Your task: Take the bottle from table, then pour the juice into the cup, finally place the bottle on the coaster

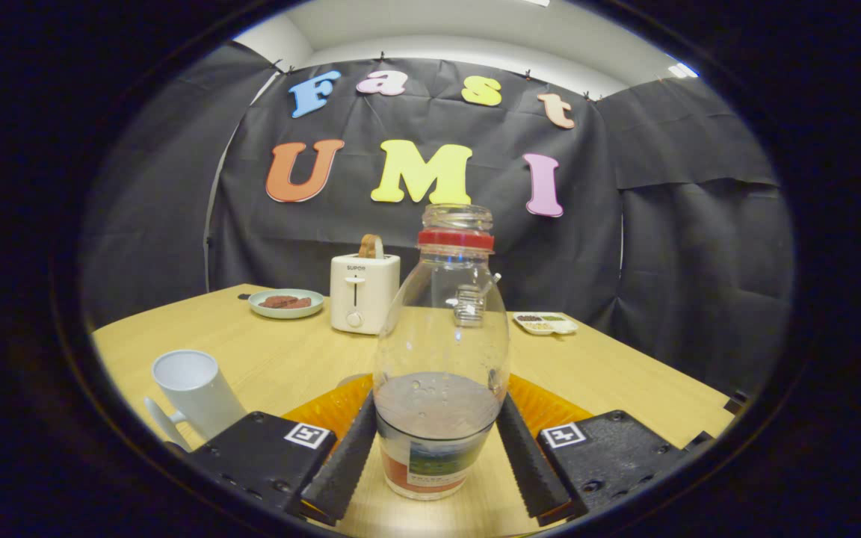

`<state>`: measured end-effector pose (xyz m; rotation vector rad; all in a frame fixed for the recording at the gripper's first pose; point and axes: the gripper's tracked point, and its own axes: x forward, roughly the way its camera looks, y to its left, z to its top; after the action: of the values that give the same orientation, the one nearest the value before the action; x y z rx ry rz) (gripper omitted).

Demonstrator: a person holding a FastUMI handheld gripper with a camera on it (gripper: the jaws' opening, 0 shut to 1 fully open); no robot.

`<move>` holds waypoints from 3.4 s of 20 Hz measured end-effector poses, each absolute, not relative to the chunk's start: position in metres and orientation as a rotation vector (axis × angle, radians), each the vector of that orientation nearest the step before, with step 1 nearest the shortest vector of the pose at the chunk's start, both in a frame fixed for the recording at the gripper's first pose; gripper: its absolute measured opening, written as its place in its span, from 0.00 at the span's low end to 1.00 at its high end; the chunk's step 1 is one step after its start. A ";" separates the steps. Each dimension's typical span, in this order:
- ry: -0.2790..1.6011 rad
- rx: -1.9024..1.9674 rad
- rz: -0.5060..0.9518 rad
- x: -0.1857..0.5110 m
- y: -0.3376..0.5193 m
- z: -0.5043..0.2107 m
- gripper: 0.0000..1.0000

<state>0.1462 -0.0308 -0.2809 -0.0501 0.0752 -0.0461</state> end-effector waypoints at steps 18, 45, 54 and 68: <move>0.057 -0.381 -0.064 0.103 -0.039 -0.201 0.82; 0.094 -1.304 -0.138 0.116 0.006 -0.206 0.82; 0.105 -1.526 -0.122 0.124 0.019 -0.213 0.82; 0.158 -1.693 -0.087 0.125 0.030 -0.219 0.82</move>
<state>0.1247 0.0300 -0.2185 -1.6925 0.1584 -0.0872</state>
